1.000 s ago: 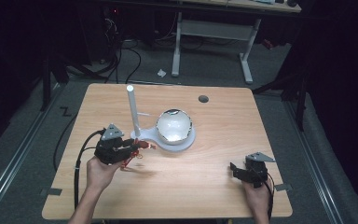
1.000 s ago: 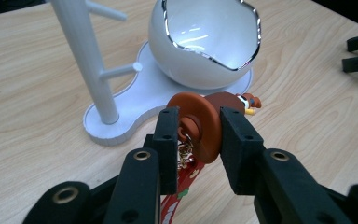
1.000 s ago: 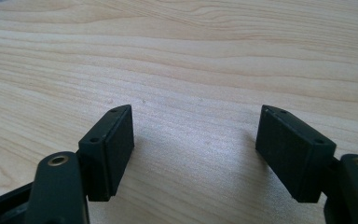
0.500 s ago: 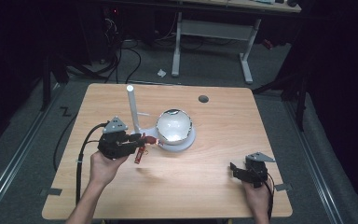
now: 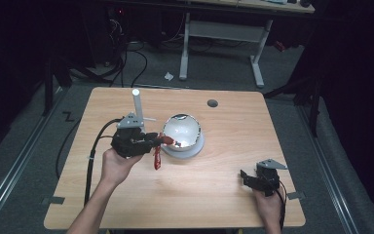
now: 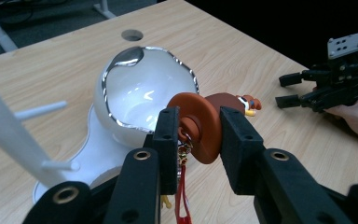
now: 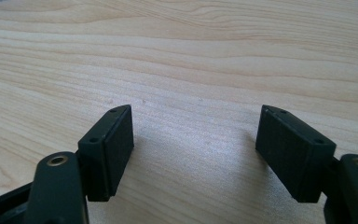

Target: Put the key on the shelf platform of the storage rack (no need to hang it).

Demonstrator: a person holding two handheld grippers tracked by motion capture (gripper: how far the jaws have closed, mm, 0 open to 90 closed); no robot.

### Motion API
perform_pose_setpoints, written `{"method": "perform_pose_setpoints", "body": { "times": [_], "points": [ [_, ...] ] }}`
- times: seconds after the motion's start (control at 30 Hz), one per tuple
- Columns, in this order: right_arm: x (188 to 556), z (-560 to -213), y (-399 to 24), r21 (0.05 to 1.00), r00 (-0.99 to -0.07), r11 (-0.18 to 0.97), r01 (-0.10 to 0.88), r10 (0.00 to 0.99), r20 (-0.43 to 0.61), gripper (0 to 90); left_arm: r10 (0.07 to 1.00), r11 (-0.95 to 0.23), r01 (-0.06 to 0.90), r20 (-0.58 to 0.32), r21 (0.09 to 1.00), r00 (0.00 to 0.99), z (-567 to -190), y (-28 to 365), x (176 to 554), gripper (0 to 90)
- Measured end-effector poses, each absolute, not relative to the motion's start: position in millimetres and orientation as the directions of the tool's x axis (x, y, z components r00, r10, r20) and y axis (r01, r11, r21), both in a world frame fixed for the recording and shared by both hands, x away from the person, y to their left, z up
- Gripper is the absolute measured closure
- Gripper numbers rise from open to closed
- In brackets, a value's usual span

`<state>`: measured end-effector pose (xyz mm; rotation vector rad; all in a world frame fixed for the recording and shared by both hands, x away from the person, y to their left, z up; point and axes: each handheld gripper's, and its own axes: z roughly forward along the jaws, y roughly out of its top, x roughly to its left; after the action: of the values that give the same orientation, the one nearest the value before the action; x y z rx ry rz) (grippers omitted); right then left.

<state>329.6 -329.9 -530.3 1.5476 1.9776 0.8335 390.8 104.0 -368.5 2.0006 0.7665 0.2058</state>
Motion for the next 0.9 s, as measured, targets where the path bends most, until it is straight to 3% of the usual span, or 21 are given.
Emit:
{"method": "perform_pose_setpoints", "body": {
  "times": [0.9],
  "points": [
    [329.6, -530.3, -330.0, 0.720, -0.237, 0.172, 0.672, 0.971, -0.010, 27.8, 0.566, -0.345, 0.397, -0.149, 0.850, 0.811, -331.7, 64.2, 430.5, 69.8]
  ]
}}
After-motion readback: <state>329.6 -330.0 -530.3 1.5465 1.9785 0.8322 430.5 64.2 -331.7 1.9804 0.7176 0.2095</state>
